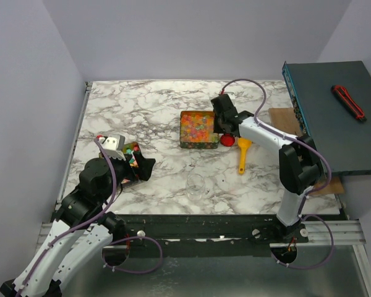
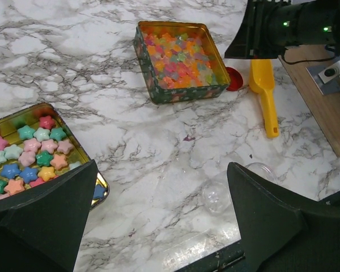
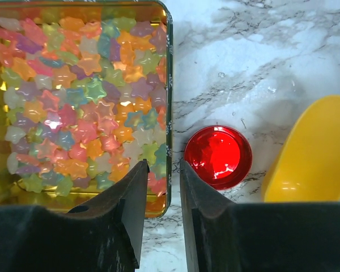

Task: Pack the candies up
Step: Move the storage box to the center of the board.

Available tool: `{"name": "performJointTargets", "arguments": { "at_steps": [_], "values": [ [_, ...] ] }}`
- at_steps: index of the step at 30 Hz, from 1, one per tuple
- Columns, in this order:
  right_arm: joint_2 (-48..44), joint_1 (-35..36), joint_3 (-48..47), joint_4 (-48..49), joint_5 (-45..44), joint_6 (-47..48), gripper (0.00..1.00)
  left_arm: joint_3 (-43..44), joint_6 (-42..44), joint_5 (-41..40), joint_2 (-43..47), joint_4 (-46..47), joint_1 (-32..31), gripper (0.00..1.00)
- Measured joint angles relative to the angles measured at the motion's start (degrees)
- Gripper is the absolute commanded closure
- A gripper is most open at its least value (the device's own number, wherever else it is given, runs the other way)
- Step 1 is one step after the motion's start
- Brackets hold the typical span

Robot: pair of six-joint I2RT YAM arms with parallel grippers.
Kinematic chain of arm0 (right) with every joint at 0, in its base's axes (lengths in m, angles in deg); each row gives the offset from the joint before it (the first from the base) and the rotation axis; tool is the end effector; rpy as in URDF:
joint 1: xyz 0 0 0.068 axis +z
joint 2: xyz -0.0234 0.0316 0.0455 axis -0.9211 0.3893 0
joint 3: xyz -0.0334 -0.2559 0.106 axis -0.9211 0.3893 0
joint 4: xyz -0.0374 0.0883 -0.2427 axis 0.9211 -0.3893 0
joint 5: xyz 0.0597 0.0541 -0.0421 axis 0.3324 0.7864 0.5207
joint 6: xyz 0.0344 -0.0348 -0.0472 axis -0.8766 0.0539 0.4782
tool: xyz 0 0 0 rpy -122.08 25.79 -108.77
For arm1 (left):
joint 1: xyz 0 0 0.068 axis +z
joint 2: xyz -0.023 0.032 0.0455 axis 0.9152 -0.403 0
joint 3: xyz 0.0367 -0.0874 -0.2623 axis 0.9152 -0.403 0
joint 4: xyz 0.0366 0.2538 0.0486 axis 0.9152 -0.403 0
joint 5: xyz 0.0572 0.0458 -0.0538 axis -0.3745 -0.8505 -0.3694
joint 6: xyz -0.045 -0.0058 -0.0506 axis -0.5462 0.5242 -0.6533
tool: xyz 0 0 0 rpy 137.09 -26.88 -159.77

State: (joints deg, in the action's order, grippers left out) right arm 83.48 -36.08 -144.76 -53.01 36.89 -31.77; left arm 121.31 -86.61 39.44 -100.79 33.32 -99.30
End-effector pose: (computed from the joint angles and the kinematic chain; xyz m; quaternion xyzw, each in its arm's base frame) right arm 0.3710 0.2021 0.2178 0.0083 0.9294 0.0200 0.3684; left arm 0.0979 -0.0570 0.3267 0.0535 0.7884 -0.2404 0.5638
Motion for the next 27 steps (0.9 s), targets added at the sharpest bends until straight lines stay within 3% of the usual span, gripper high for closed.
{"name": "performJointTargets", "arguments": {
  "at_steps": [10,18,27],
  "values": [
    [-13.2,0.0,4.5,-0.2,0.7,0.0,0.67,-0.1,-7.5,-3.9,-5.1,-2.1,0.0,0.02],
    [-21.7,0.7,12.6,-0.2,3.7,0.0,0.73,-0.6,-12.6,-6.2,-13.7,-4.4,0.2,0.13],
    [-31.8,2.3,17.9,-0.2,7.3,-1.0,0.73,-1.4,-16.5,-8.1,-21.1,-5.1,3.9,0.28]
  ]
}}
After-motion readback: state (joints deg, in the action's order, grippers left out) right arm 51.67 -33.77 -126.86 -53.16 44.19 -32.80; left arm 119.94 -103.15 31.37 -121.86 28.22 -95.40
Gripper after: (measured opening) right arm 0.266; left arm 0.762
